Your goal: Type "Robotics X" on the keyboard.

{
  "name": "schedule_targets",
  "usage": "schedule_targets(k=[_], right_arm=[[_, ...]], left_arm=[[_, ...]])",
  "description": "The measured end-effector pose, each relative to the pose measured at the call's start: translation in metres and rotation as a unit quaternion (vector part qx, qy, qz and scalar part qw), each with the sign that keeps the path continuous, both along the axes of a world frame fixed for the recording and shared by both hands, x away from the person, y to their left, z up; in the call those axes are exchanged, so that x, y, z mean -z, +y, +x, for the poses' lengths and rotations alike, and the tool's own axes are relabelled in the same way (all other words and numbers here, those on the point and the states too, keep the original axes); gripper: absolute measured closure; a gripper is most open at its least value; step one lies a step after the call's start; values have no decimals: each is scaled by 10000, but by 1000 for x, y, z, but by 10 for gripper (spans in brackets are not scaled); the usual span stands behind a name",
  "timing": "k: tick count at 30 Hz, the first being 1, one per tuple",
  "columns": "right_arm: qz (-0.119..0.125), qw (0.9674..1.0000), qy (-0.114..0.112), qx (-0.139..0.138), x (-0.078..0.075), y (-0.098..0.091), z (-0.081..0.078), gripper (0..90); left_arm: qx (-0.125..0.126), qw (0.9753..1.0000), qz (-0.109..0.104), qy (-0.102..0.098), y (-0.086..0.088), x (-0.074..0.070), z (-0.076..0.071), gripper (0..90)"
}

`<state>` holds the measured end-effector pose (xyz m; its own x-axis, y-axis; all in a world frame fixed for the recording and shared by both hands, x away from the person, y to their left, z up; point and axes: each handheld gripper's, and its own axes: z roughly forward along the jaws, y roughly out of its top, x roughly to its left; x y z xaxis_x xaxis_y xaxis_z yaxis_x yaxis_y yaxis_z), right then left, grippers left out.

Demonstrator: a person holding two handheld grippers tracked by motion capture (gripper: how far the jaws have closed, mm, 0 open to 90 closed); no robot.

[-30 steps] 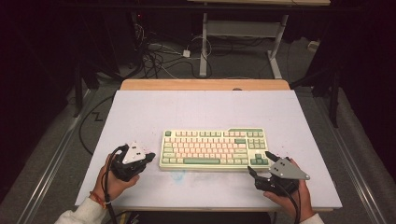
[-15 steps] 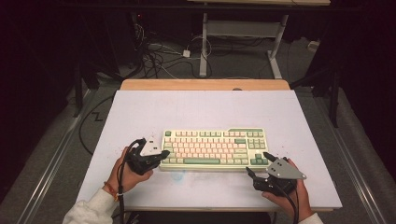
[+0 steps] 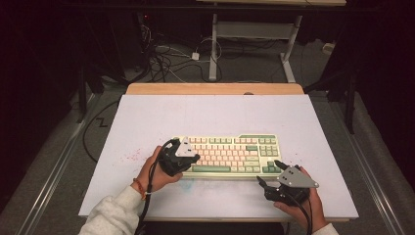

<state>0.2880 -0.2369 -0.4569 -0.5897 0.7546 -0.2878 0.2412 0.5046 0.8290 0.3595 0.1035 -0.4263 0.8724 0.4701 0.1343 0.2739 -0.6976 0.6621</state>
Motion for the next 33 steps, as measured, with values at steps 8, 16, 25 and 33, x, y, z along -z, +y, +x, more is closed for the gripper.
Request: schedule_targets(k=[8,16,25,33], right_arm=[[-54,10000,21,-40,1,1,0,246],[-111,9999,56,-84,3,2,1,247],[-154,9998,87,-117,3,2,1,249],[-156,9998,82,-111,3,0,2,248]], left_arm=[[204,9997,137,85,-26,5,8,871],[255,9992,268,166,-41,14,15,864],[250,9991,303,186,-44,17,17,859],[232,9989,402,71,-42,17,15,849]])
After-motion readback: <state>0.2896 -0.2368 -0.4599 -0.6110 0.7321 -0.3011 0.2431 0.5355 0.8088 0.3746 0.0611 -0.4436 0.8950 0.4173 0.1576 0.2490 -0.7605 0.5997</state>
